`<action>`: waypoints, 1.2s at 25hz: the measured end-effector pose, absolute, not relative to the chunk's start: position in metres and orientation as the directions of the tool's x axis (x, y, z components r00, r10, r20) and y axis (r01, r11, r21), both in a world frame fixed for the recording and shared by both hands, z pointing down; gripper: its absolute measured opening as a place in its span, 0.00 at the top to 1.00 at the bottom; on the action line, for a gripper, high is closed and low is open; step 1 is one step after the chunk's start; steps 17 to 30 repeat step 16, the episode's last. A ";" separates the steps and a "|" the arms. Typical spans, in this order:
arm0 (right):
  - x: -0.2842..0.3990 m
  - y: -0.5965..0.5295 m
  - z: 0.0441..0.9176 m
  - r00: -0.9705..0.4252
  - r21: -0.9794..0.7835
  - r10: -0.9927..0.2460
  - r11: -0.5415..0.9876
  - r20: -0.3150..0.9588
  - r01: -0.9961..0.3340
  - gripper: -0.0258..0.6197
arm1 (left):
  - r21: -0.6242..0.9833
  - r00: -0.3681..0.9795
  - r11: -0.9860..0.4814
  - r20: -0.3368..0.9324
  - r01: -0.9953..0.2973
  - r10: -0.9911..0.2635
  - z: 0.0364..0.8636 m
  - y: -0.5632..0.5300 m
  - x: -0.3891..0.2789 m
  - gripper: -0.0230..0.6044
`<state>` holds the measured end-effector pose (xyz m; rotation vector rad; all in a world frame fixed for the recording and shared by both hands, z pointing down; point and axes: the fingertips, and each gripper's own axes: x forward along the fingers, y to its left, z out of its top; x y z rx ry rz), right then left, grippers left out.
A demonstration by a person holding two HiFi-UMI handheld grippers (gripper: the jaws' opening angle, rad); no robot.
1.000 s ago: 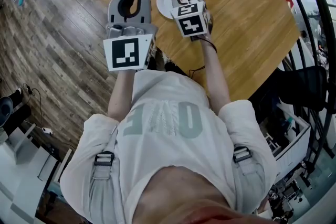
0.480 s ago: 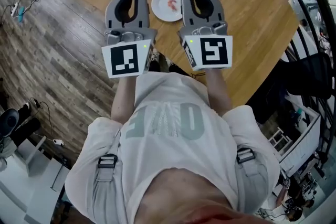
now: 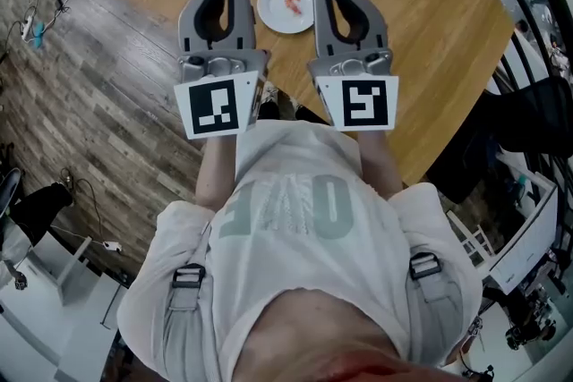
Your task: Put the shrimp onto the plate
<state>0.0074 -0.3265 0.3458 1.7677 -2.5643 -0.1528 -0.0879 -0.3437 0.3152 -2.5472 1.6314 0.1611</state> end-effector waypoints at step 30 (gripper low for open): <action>0.020 -0.330 0.344 -0.345 0.075 -0.938 0.342 -0.037 -0.937 0.93 | -0.052 0.439 -0.436 -0.145 -0.898 -0.887 0.313 -0.344 -0.077 0.95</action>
